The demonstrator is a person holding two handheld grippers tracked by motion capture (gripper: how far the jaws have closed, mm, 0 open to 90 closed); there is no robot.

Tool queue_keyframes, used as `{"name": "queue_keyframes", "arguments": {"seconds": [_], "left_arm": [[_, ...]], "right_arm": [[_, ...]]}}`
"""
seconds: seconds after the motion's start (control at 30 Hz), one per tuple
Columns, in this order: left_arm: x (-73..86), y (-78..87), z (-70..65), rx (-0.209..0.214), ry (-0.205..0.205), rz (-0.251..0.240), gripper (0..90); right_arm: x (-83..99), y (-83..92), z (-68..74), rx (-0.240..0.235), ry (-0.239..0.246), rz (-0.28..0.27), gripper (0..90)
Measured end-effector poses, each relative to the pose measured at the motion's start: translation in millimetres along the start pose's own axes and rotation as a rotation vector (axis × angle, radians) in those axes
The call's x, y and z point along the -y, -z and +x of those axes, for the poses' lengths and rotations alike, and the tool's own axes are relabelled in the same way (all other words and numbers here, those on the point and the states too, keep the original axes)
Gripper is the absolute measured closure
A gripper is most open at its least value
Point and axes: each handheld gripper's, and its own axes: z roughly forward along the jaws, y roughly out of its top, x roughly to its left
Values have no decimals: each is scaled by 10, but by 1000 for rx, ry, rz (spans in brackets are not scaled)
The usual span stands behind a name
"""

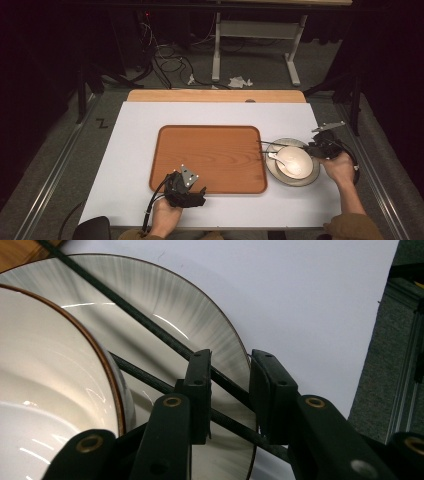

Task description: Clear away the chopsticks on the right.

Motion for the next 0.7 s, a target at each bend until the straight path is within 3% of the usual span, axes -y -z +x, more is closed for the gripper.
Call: {"name": "queue_keyframes", "arguments": {"seconds": [0.43, 0.7], "left_arm": [[-2, 11, -1, -3, 1, -9, 164], [-2, 12, -2, -4, -1, -7, 164]], "right_arm": [[16, 11, 26, -36, 17, -2, 785], [29, -19, 20, -49, 9, 3, 766]]}}
